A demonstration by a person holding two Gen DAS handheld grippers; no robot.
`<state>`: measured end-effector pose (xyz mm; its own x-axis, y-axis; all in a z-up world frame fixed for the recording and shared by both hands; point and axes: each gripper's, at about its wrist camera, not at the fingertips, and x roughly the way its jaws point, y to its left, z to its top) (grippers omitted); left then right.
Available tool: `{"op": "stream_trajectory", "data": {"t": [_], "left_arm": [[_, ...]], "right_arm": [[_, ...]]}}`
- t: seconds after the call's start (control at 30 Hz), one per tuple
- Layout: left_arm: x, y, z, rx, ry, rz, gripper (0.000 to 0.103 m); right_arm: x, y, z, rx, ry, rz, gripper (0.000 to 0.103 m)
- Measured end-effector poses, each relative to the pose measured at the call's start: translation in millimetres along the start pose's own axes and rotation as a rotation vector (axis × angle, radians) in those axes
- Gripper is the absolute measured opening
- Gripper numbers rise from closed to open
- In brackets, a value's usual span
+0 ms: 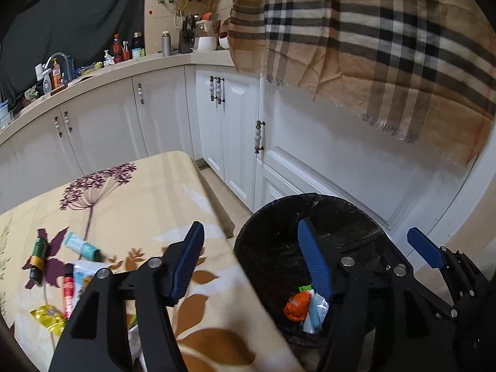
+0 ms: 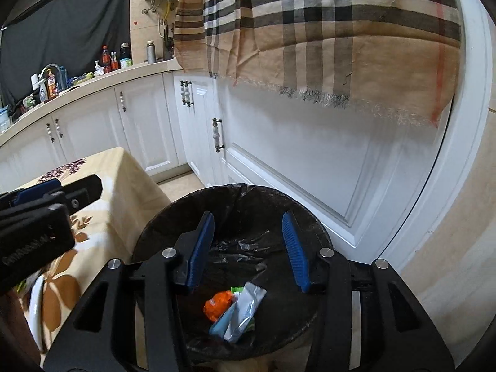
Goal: Collect trash
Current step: 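Move both tools over the black bin and release both bags inside, then return to the table and grasp the red plastic bag with the right tool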
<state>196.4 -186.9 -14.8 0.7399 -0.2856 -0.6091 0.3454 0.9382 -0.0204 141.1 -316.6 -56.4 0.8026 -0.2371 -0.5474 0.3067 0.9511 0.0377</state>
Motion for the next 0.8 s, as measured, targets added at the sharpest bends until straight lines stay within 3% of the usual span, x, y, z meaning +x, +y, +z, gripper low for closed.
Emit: {"op": "stream_trajectory", "data": {"t": [0.27,0.8], "left_arm": [[-55,42,-19,-0.032,-0.028,0.057,0.067],[-143,173,-96,-0.194,-0.020,0.310,0.071]], "right_arm": [[-40,25,-9,-0.031,-0.004,0.080,0.045],[-112,136,-51,-0.185,0.008,0.337,0.045]]}}
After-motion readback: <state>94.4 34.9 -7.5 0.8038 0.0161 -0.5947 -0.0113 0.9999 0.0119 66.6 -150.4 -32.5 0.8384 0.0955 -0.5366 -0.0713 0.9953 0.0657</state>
